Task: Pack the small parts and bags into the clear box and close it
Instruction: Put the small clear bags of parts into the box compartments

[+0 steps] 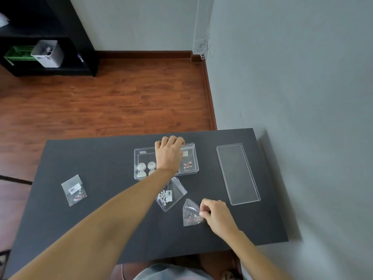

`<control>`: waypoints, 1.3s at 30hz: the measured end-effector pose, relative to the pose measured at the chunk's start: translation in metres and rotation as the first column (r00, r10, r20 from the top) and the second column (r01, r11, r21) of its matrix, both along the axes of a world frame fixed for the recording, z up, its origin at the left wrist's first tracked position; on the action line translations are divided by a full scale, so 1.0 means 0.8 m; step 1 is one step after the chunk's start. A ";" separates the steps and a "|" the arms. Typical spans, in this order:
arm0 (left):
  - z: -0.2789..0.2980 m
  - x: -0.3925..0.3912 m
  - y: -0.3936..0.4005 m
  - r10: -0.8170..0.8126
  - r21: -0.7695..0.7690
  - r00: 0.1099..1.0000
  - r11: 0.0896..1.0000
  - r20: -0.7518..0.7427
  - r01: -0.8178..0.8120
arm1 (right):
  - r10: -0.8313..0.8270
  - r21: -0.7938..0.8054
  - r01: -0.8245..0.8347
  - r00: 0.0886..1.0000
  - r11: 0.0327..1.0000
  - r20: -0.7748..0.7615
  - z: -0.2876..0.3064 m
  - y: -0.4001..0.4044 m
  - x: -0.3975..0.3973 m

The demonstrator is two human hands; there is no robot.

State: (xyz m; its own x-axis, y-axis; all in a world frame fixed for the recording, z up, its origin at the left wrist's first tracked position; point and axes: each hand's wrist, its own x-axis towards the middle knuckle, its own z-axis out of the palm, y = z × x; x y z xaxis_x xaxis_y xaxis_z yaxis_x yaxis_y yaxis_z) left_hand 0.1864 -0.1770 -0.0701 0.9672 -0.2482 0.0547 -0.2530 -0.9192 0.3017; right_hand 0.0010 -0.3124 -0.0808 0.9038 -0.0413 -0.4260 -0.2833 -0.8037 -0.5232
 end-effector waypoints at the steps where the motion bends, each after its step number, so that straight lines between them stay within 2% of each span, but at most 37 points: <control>1: 0.000 -0.001 0.000 -0.006 0.002 1.000 1.000 0.012 0.006 | -0.048 0.032 0.048 0.999 0.998 0.012 0.002 -0.003 0.001; 4: -0.005 -0.002 0.005 -0.035 0.006 0.998 0.999 0.055 0.035 | -0.176 0.091 0.170 0.982 0.981 0.064 0.011 -0.012 0.008; 10: -0.011 -0.002 0.014 -0.155 0.038 0.975 0.988 0.158 0.151 | -0.310 0.150 0.284 0.929 0.947 0.201 0.030 -0.032 0.035; 13: -0.018 -0.004 0.019 -0.180 0.097 0.978 0.981 0.109 0.169 | -0.353 0.166 0.318 0.898 0.933 0.261 0.038 -0.039 0.058; 16: -0.024 -0.008 0.023 -0.210 0.127 0.977 0.969 -0.025 0.211 | -0.365 0.162 0.329 0.875 0.930 0.317 0.046 -0.041 0.083; 20: -0.023 -0.008 0.033 -0.211 -0.033 0.970 0.977 -0.120 0.209 | -0.309 0.134 0.279 0.884 0.951 0.352 0.054 -0.034 0.119; 22: -0.019 -0.008 0.039 -0.176 -0.124 0.976 0.979 -0.126 0.160 | -0.259 0.108 0.236 0.907 0.966 0.332 0.054 -0.028 0.137; 25: -0.015 -0.011 0.049 -0.147 -0.177 0.978 0.977 -0.146 0.120 | -0.148 0.055 0.139 0.949 0.989 0.277 0.050 -0.016 0.160; 29: -0.015 -0.016 0.058 -0.179 -0.128 0.973 0.979 -0.147 0.161 | -0.001 -0.026 0.007 0.975 1.000 0.223 0.042 0.001 0.175; 35: -0.018 -0.021 0.056 -0.207 0.041 0.961 0.975 -0.184 0.218 | 0.106 -0.230 -0.046 0.961 0.972 0.255 0.027 0.007 0.184; 39: -0.017 -0.023 0.049 -0.188 0.087 0.963 0.974 -0.195 0.208 | 0.141 -0.336 -0.068 0.970 0.939 0.197 0.015 0.009 0.181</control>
